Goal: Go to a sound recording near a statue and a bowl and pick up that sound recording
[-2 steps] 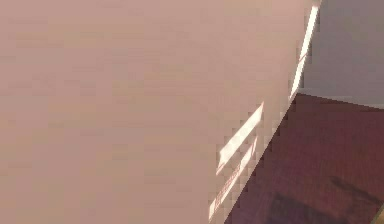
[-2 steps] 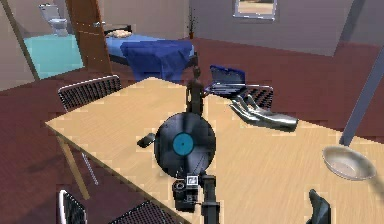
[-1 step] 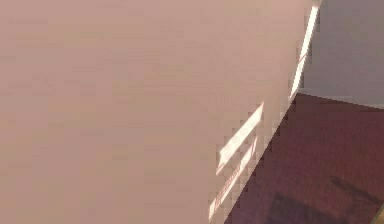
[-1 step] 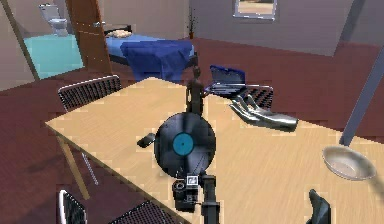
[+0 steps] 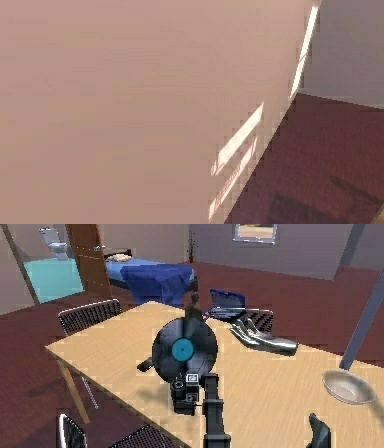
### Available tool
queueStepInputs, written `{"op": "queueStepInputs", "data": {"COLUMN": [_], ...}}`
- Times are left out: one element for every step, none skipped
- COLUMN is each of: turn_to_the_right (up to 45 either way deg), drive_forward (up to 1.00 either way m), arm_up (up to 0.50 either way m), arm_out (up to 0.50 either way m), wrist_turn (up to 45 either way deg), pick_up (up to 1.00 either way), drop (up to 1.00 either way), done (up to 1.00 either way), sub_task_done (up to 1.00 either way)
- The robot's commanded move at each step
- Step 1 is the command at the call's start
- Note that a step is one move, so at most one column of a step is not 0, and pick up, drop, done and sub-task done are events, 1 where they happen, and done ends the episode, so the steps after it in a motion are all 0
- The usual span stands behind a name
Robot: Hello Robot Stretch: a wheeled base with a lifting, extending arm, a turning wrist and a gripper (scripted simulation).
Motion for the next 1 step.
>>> {"op": "queueStepInputs", "data": {"turn_to_the_right": [0.0], "drive_forward": [0.0], "arm_up": [0.0], "arm_out": [0.0], "wrist_turn": [0.0], "pick_up": [0.0], "drop": [0.0], "done": [1.0], "sub_task_done": [0.0]}}
